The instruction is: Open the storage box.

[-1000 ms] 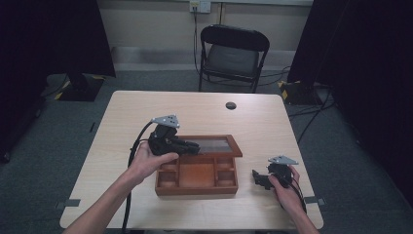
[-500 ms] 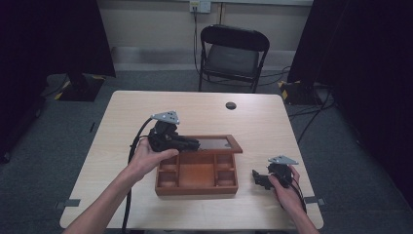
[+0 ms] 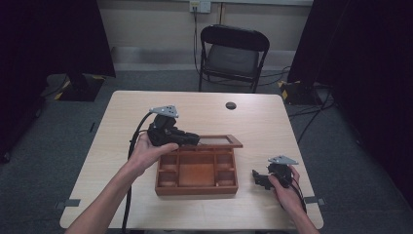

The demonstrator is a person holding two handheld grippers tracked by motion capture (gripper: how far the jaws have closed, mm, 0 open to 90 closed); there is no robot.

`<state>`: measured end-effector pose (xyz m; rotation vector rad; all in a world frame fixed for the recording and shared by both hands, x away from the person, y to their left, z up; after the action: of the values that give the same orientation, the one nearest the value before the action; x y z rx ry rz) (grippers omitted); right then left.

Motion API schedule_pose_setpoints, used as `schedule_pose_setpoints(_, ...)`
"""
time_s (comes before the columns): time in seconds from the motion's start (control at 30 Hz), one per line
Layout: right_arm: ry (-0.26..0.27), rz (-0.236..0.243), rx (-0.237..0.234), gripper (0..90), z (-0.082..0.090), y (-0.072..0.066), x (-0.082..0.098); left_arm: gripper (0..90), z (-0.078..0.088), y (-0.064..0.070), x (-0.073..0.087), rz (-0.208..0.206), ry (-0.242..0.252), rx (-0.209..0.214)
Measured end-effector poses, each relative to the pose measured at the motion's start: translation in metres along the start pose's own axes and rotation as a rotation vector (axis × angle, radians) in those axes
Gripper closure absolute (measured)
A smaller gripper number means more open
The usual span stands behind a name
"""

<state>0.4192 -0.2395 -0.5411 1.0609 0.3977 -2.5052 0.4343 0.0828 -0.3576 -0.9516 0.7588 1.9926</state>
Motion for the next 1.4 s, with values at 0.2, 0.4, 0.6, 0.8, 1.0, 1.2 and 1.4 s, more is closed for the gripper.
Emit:
schedule_pose_setpoints(0.2,0.0,0.0,0.0,11.1,0.0,0.0,0.0,81.7,0.001,-0.002,-0.003,-0.004,0.0,-0.005)
schedule_pose_setpoints(0.4,0.0,0.0,0.0,11.1,0.0,0.0,0.0,81.8,0.001,-0.003,-0.006,-0.006,0.003,-0.009)
schedule_pose_setpoints(0.6,0.0,0.0,0.0,11.2,0.0,0.0,0.0,81.9,0.002,-0.006,-0.008,-0.004,0.009,-0.007)
schedule_pose_setpoints(0.8,0.0,0.0,0.0,11.2,0.0,0.0,0.0,82.1,0.002,-0.005,-0.01,-0.015,0.005,-0.022)
schedule_pose_setpoints(1.0,0.0,0.0,0.0,11.2,0.0,0.0,0.0,82.1,0.002,-0.006,-0.01,-0.002,0.021,-0.016)
schedule_pose_setpoints(1.2,0.0,0.0,0.0,11.2,0.0,0.0,0.0,82.2,0.002,-0.007,-0.011,-0.009,0.021,-0.018)
schedule_pose_setpoints(1.4,0.0,0.0,0.0,11.2,0.0,0.0,0.0,82.2,0.003,-0.008,-0.013,-0.015,0.024,-0.028)
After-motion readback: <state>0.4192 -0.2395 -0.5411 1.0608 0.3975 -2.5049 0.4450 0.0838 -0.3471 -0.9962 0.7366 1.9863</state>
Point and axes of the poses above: each handheld gripper's, and its own axes: z roughly backward along the jaws, x roughly out of its underside, y roughly to its right, the point moved 6 cm from there along -z, roughly forward along the jaws, and after that the axes turned 10 degrees about -x, right-handed, at the moved point
